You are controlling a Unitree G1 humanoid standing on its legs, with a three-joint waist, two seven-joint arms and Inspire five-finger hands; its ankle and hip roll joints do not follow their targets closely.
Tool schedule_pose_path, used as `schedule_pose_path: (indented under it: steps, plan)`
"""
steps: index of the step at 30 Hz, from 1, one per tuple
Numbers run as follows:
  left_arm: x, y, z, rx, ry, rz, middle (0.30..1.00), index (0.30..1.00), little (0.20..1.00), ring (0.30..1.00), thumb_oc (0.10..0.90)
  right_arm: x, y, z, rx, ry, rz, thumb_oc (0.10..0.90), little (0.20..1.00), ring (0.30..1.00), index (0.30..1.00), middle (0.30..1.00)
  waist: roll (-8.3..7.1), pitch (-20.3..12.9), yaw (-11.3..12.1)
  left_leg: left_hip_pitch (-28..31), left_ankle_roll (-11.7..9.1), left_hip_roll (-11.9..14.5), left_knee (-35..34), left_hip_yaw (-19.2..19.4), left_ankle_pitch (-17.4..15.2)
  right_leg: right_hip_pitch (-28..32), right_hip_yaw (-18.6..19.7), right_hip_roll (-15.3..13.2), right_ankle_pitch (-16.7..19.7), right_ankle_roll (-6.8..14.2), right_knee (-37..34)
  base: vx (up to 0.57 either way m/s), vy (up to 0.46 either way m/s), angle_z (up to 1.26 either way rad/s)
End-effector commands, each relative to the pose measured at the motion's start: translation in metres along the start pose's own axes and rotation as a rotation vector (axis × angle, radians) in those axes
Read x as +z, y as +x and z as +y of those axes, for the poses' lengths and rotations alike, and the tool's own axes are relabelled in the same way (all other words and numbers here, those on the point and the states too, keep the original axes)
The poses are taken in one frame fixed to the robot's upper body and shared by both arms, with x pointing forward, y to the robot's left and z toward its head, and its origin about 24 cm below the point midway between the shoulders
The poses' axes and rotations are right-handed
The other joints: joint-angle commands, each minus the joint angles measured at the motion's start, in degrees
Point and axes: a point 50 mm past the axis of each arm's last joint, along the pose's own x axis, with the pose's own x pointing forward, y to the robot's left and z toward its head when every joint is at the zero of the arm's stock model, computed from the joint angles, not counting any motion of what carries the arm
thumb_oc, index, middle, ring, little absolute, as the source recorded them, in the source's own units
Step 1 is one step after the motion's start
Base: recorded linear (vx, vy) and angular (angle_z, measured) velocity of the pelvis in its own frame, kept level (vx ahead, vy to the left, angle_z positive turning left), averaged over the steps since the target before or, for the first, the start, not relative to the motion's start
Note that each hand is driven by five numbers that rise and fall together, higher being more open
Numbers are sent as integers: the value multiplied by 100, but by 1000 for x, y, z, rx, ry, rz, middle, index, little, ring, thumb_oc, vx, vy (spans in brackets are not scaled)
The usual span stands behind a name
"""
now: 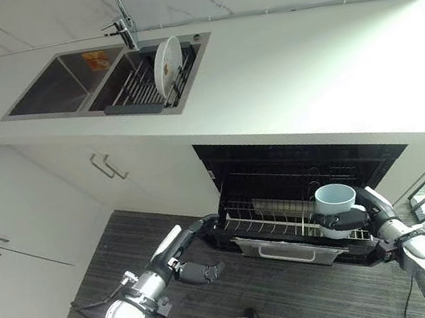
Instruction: Place the dishes in the dishwasher.
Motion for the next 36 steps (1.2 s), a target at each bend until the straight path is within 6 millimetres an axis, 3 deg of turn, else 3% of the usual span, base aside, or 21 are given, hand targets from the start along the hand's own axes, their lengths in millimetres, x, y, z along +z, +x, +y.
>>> schedule_pose_path:
  steps: [1, 9, 12, 14, 15, 17, 27, 36]
  plan:
    - [53, 10, 26, 41, 128, -279, 900, 900, 900, 900, 800, 65, 16, -26, -56, -26, -238, 400, 300, 300, 300, 300, 18, -200, -61, -58, -34, 125, 82, 270, -341, -213, 335, -2, -377, -28, 292, 3, 159, 8]
    - [65, 15, 24, 50, 153, -330, 900, 900, 900, 900, 800, 84, 24, -48, -144, -32, -251, 400, 300, 300, 300, 300, 495, 37, -85, -218, 25, -70, 82, 320, -267, -371, 412, -53, -370, -74, 292, 2, 92, -1]
    - [64, 15, 23, 49, 152, -330, 900, 900, 900, 900, 800, 84, 24, -49, -148, -30, -250, 400, 300, 300, 300, 300, 516, 40, -85, -217, 26, -74, 82, 323, -264, -370, 412, -54, -369, -76, 292, 46, 42, -3]
    - [63, 13, 17, 59, 134, -333, 900, 900, 900, 900, 800, 90, 26, -54, -168, -7, -254, 400, 300, 300, 300, 300, 758, 91, -111, -260, 42, -108, 82, 341, -244, -400, 428, -34, -382, -112, 292, 122, 116, -15]
    - [63, 13, 17, 59, 134, -333, 900, 900, 900, 900, 800, 90, 26, -54, -168, -7, -254, 400, 300, 300, 300, 300, 758, 91, -111, -260, 42, -108, 82, 342, -244, -401, 429, -33, -382, -112, 292, 34, 83, -21]
    - [67, 15, 18, 72, 137, -355, 900, 900, 900, 900, 800, 104, 32, -56, -191, 7, -283, 400, 300, 300, 300, 300, 918, 185, -105, -398, 56, -135, 82, 316, -223, -504, 454, -3, -404, -124, 292, -2, 56, -8]
    - [74, 20, 20, 97, 153, -390, 900, 900, 900, 900, 800, 130, 43, -51, -188, 94, -382, 400, 300, 300, 300, 300, 1065, 403, -78, -558, 82, -203, 82, 289, -205, -752, 546, -4, -516, -152, 471, -11, 7, -2]
    - [78, 25, 24, 120, 159, -408, 900, 900, 900, 900, 800, 153, 54, -23, -129, 67, -454, 400, 300, 300, 300, 300, 1088, 527, -80, -695, 111, -224, 82, 273, -157, -998, 646, -3, -518, -167, 627, -34, 6, -5]
